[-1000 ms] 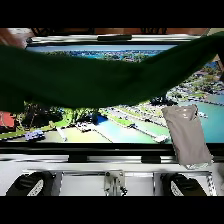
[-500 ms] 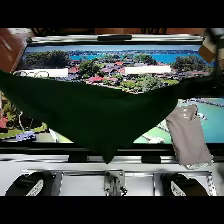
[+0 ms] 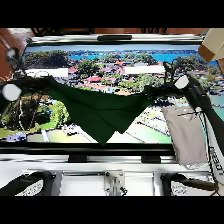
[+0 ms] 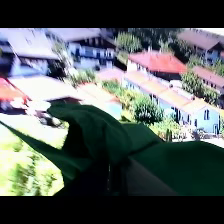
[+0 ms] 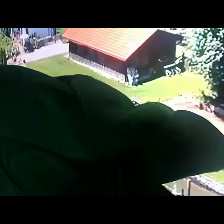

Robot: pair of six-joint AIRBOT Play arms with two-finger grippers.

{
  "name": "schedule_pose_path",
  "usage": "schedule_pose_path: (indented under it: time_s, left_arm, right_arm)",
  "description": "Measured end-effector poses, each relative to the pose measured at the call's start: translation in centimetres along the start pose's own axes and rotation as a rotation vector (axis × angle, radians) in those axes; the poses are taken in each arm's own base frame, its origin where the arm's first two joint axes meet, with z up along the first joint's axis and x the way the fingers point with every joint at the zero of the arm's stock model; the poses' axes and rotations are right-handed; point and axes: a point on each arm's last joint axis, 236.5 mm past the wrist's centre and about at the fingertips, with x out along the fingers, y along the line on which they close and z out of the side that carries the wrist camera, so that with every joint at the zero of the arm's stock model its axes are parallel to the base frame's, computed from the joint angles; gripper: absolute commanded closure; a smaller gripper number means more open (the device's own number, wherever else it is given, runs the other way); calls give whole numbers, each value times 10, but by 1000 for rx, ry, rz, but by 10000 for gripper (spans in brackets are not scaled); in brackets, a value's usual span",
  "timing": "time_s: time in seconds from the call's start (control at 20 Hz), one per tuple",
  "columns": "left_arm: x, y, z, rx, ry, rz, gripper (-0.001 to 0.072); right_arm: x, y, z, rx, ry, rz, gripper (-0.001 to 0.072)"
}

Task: Fold the shirts.

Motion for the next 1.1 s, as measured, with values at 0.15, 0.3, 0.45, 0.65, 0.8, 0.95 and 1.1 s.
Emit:
schedule_pose_path:
  time_s: [0.15,0.3,0.45,0.65,0.8,0.95,1.1]
  left_arm:
    - [24,4,-18,-75,72,-3,230]
    - [18,27,-22,-87,141,38,239]
    - [3,58,-40,-80,267,95,258]
    - [-7,77,-82,-64,438,123,254]
    - [3,76,-103,-104,466,102,227]
    - [25,73,-103,-193,419,80,173]
    - [53,75,-105,-264,388,71,89]
  right_arm:
    - [2,-2,8,33,-13,30,600]
    - [-32,-6,16,-9,-19,32,40]
    - [-75,-20,6,-47,22,-2,41]
    - [-94,-33,-50,-53,216,-27,41]
    - [-81,-25,-96,-10,347,31,41]
    - [-57,-10,-130,5,415,78,41]
    - [-32,0,-147,16,423,81,41]
